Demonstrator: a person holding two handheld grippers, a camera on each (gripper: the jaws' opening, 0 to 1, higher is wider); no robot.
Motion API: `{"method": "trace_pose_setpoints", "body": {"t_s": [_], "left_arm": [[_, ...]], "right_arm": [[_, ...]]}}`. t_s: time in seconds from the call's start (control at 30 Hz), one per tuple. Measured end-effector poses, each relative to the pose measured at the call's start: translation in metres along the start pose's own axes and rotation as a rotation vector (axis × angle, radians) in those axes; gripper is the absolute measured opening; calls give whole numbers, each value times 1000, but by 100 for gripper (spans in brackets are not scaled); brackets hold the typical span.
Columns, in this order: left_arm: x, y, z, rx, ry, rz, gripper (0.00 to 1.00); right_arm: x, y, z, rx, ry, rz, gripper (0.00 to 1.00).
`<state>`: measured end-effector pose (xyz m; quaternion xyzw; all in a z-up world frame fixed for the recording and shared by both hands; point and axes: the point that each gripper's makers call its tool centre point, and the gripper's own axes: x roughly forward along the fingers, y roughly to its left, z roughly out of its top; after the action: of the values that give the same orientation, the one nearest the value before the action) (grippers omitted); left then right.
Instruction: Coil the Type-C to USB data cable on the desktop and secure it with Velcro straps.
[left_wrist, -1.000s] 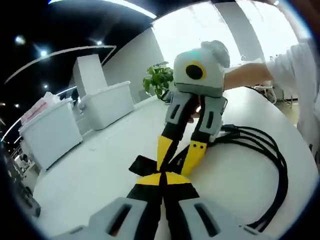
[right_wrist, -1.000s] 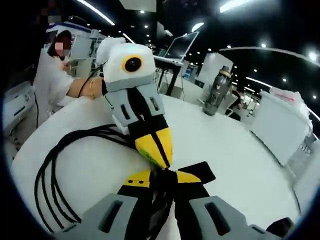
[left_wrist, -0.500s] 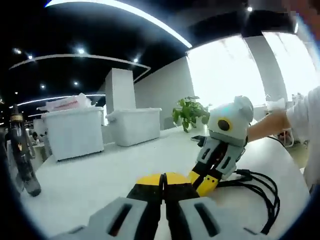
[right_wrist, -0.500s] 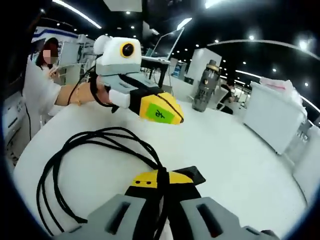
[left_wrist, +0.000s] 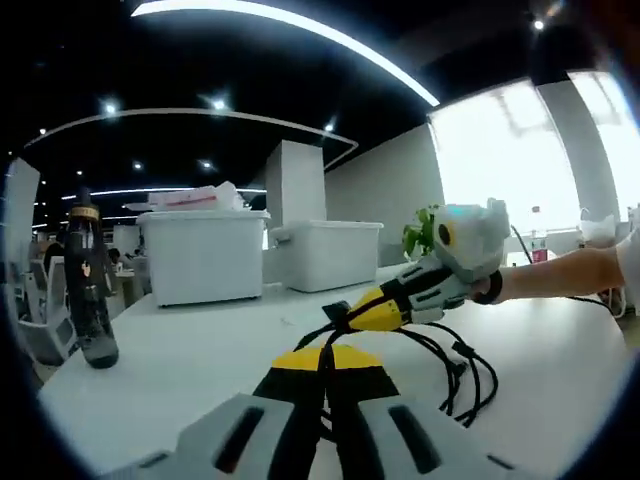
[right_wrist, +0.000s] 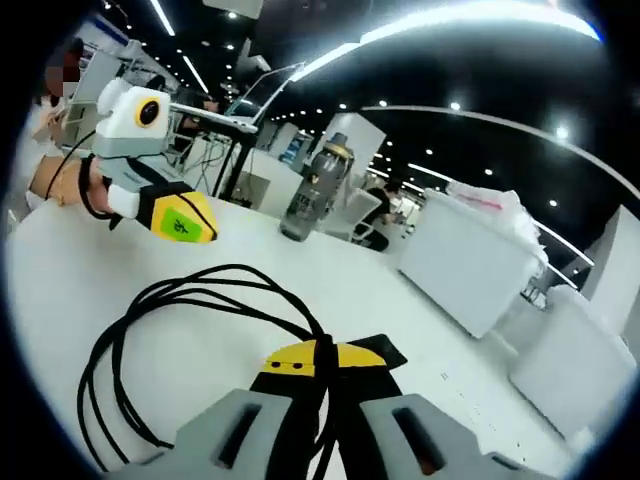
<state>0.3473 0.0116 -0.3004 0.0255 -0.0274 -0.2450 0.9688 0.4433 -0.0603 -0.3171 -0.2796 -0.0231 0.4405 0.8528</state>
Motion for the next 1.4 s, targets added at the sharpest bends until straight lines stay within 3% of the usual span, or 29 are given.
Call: {"method": "trace_pose_setpoints", "body": {"t_s": [0.13, 0.17, 0.23, 0.3, 0.4, 0.53, 0.73, 0.83, 0.93, 1.07, 1.2, 1.4], "left_arm": [[-2, 13, 2, 31, -11, 60, 3], [-3, 17, 2, 15, -23, 77, 3], [-4, 22, 2, -13, -36, 94, 3], [-7, 29, 1, -19, -35, 120, 3], [-9, 37, -3, -16, -31, 156, 3], [-11, 42, -10, 16, -4, 185, 3], [-19, 49, -3, 39, -38, 233, 9], [-23, 52, -1, 46, -53, 256, 9], [-22, 63, 0, 54, -53, 275, 11], [-22, 71, 4, 55, -70, 278, 23], [-24, 85, 0, 101, -46, 312, 26], [-25, 97, -11, 101, 1, 357, 32]], "right_arm": [[9, -31, -15, -29, 27, -181, 6], [9, -38, -20, 6, 35, -231, 7], [9, -42, -23, 86, 17, -246, 10], [4, -53, -16, 175, -45, -281, 11], [-8, -56, -7, 287, -88, -289, 16], [-38, -59, 10, 371, -155, -299, 23], [-91, -55, 16, 499, -238, -316, 27], [-118, -53, 3, 464, -231, -345, 28], [-137, -57, -12, 372, -198, -389, 31], [-156, -64, -31, 435, -195, -423, 36], [-163, -73, -41, 493, -225, -446, 40], [-167, -82, -75, 496, -133, -537, 43]]}}
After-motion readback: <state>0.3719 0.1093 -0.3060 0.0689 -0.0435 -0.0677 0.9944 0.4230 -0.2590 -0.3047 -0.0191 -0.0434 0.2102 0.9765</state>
